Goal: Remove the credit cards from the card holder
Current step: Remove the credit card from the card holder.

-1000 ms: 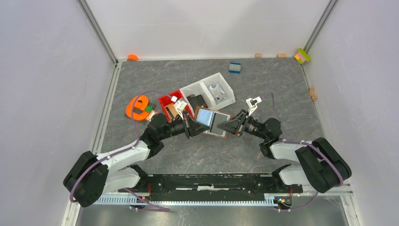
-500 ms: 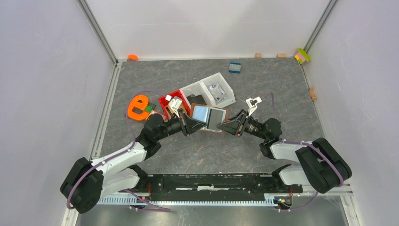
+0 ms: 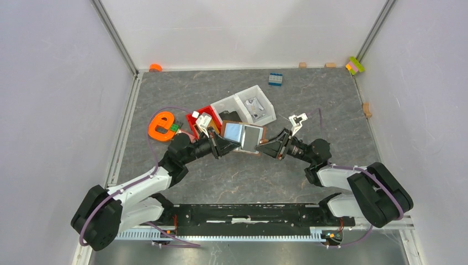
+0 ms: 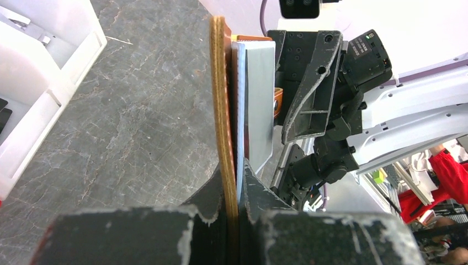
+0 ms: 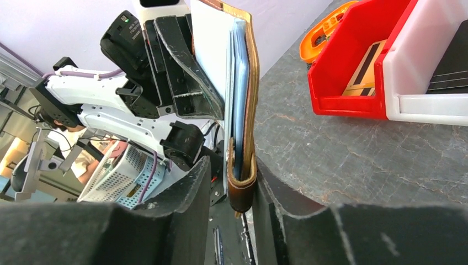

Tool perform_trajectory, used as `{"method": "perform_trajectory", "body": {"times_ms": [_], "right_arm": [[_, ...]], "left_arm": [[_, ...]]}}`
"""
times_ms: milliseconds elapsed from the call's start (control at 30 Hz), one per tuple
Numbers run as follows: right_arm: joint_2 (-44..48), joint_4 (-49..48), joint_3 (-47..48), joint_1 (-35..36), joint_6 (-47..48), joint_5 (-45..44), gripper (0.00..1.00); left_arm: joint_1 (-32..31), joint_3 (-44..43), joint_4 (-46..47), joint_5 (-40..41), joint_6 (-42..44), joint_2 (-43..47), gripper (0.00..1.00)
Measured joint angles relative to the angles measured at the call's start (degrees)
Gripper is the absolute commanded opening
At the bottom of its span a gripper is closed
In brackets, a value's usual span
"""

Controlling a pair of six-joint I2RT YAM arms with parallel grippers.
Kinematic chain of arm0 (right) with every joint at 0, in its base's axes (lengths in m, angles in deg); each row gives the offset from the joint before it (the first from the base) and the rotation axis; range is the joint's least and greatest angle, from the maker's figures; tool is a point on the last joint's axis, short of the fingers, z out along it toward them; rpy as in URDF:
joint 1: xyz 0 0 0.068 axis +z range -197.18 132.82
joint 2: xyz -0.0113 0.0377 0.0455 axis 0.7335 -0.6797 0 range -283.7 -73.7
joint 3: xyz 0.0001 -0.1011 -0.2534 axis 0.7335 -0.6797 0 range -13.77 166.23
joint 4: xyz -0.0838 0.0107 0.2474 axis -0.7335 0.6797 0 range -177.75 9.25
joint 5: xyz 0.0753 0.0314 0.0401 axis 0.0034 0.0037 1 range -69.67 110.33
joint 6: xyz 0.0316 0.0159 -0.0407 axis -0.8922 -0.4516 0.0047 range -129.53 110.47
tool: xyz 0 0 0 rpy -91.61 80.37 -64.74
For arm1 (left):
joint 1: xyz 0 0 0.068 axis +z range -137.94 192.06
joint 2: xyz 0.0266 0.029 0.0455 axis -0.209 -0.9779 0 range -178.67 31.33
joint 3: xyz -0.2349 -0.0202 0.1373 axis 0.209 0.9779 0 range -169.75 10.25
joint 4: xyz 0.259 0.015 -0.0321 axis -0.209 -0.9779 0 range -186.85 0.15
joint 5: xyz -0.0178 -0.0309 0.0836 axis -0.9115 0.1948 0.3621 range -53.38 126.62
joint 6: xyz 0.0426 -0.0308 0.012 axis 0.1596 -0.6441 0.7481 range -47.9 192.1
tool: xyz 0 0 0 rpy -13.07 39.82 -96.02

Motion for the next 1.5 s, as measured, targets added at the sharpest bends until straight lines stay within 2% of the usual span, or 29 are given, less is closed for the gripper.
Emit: {"method": "perform_trajectory", "body": {"times_ms": [67,100,167,267,300,333,400,733,867,1100,1200,1333,1400,1500], "right_arm": [[0.11,-0.02,0.0,0.0,0.15,0.0,0.11],[0.2,-0.02,0.0,0.0,0.02,0.04,0.05],[0.37,-0.04,0.0,0.0,0.15,0.02,0.0],[0.42,-0.11,0.0,0.0,-0.07,0.0,0.03],[0.44,-0.15,0.0,0.0,-0.11,0.02,0.1],[0.44,-0.17,0.0,0.0,-0.11,0.02,0.21],[0.44,-0.2,0.0,0.0,-0.04,0.02,0.29],[0.44,-0.31,0.0,0.0,-0.17,0.13,0.29],[0.44,-0.33,0.0,0.0,-0.17,0.13,0.35],[0.44,-0.35,0.0,0.0,-0.17,0.13,0.26],[0.44,-0.35,0.0,0.0,-0.17,0.13,0.25],[0.44,-0.33,0.0,0.0,-0.28,0.11,0.13],[0.44,-0.33,0.0,0.0,-0.17,0.13,0.07],[0.44,-0.28,0.0,0.0,-0.33,0.11,0.02]], "left_arm": [[0.0,0.0,0.28,-0.44,-0.02,-0.37,0.02],[0.0,0.0,0.37,-0.61,-0.04,-0.5,0.02],[0.0,0.0,0.68,-0.63,-0.04,-0.68,0.02],[0.07,0.04,0.98,-0.7,-0.07,-0.72,0.02],[0.07,0.04,1.01,-0.7,-0.07,-0.72,0.02],[0.07,0.04,1.01,-0.7,-0.07,-0.72,0.02],[0.09,0.04,1.03,-0.74,-0.07,-0.76,0.02],[0.09,0.04,1.46,-2.16,-0.46,-1.6,0.02],[0.09,0.04,1.49,-2.19,-0.68,-1.6,0.02],[0.09,0.04,1.79,-3.08,-1.31,-2.03,0.02],[0.09,0.04,2.21,-3.37,-2.05,-2.19,0.02],[0.09,0.04,2.36,-3.56,-2.29,-2.19,0.02],[0.11,0.04,2.45,-3.56,-2.32,-2.19,0.08],[0.22,0.04,2.23,-3.3,-2.29,-2.16,0.23]]}}
